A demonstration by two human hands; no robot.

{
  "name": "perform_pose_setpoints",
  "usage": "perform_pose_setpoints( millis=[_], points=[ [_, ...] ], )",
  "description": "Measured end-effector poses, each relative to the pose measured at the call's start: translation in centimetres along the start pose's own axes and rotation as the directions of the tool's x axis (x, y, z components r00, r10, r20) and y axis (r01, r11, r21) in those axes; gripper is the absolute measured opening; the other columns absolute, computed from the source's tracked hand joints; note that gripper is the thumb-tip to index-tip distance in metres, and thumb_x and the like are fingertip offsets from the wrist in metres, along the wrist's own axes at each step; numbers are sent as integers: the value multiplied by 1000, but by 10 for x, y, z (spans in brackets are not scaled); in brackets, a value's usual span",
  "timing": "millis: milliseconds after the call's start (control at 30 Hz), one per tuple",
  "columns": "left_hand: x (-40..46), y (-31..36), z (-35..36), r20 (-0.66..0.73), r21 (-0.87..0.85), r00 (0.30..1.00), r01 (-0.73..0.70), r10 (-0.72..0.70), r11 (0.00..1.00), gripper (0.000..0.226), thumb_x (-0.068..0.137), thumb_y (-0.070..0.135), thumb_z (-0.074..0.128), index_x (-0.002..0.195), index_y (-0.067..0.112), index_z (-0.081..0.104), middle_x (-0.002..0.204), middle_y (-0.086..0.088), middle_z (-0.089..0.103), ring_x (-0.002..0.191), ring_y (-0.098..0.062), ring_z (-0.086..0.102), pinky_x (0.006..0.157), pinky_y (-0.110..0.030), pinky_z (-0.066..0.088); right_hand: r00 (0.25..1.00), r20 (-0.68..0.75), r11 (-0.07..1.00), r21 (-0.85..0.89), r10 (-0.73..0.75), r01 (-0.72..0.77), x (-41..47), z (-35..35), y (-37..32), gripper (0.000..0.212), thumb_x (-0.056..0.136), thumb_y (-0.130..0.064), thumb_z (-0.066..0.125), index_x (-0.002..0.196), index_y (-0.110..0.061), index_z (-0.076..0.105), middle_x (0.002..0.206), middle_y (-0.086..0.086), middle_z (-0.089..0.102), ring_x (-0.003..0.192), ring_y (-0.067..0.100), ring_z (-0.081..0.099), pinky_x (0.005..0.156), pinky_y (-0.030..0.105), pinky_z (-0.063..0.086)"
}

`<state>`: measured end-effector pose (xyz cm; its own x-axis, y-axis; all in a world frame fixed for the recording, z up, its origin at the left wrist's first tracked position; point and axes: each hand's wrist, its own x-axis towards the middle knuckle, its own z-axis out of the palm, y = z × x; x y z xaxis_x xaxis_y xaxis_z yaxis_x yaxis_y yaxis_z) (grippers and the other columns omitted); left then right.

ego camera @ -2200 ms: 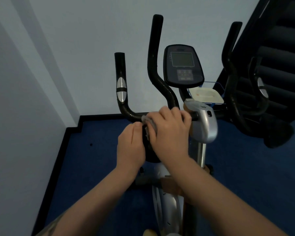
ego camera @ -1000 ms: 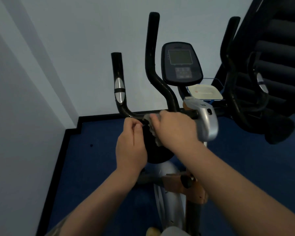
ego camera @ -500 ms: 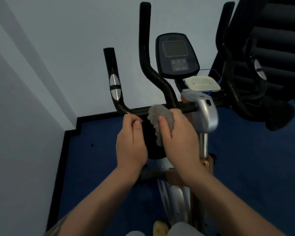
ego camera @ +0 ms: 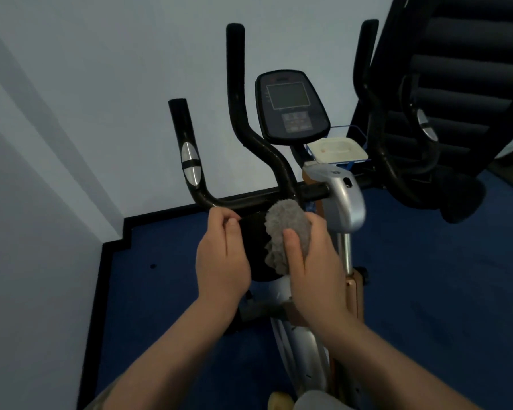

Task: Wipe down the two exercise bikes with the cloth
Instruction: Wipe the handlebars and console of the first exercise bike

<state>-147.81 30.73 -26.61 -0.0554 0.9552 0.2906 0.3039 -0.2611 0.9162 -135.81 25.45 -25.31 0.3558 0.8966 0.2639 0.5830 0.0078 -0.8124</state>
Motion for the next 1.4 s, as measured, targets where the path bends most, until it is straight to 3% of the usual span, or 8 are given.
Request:
perform_pose_setpoints(
  millis=[133, 300, 467, 633, 767, 900, 1133, 1400],
  points=[
    [3, -1, 0, -9, 0, 1000, -4, 4, 1000, 22, 96, 30, 33, 91, 21, 52, 63, 7, 51, 54, -6, 44, 50, -32, 36, 998, -6, 988, -144, -62, 61, 37, 3, -7, 34, 92, -57, 29, 100, -28, 46, 86, -5, 58, 79, 12, 58, 67, 41, 52],
    [0, 0, 1, -5, -13, 1000, -10, 10, 1000, 22, 97, 30, 32, 91, 22, 51, 68, 5, 54, 54, -5, 46, 46, -26, 36, 983, -132, 953, 292, 124, -81, -15, 27, 8, 30, 94, -56, 37, 120, -41, 38, 107, -13, 59, 93, -1, 61, 72, 23, 54],
    [2, 0, 1, -11, -23, 1000, -10, 10, 1000, 22, 97, 30, 33, 91, 22, 52, 64, 7, 51, 51, -5, 42, 45, -26, 33, 987, -158, 988, 154, 15, 9, 18, 17, 5, 19, 97, -53, 36, 102, -37, 44, 87, -11, 61, 77, 1, 60, 63, 36, 55],
    [-2, -1, 2, -26, -39, 1000, 9, -10, 999, 20, 98, 28, 34, 89, 25, 52, 62, 14, 51, 50, -3, 42, 45, -18, 32, 988, -132, 963, 268, 79, -41, -2, 25, 4, 24, 94, -55, 40, 114, -40, 40, 106, -10, 59, 92, 3, 61, 74, 39, 57],
    [0, 0, 2, -26, -77, 999, 30, -32, 997, 20, 96, 30, 36, 90, 22, 53, 65, 13, 52, 55, -2, 45, 50, -23, 36, 985, -77, 985, -87, -156, 149, 6, 3, 12, 40, 98, -52, 38, 123, -23, 49, 108, -2, 56, 96, 15, 52, 78, 42, 49],
    [1, -1, 4, -44, -115, 998, 35, -40, 993, 21, 95, 29, 37, 88, 18, 54, 71, 15, 56, 62, 0, 49, 54, -16, 38, 931, -31, 861, -392, -365, 324, 32, 9, -8, 28, 90, -33, 60, 114, -20, 64, 115, 6, 54, 109, 22, 42, 86, 35, 34],
    [-3, -7, 1, -33, -157, 999, 7, -12, 988, 24, 99, 28, 37, 87, 19, 55, 72, 11, 57, 64, 1, 49, 56, -14, 39, 779, 84, 640, -520, -621, 566, 12, 1, 7, 19, 86, -29, 63, 101, -22, 71, 99, -1, 65, 109, 22, 51, 93, 41, 30],
    [-7, -8, 5, -73, -158, 997, -17, 5, 987, 32, 101, 30, 30, 86, 15, 54, 72, 13, 55, 65, -1, 50, 56, -14, 40, 804, 16, 715, -447, -595, 538, -21, 15, 13, 18, 86, -24, 59, 99, -20, 70, 100, -2, 66, 109, 19, 52, 98, 40, 29]
  ],
)
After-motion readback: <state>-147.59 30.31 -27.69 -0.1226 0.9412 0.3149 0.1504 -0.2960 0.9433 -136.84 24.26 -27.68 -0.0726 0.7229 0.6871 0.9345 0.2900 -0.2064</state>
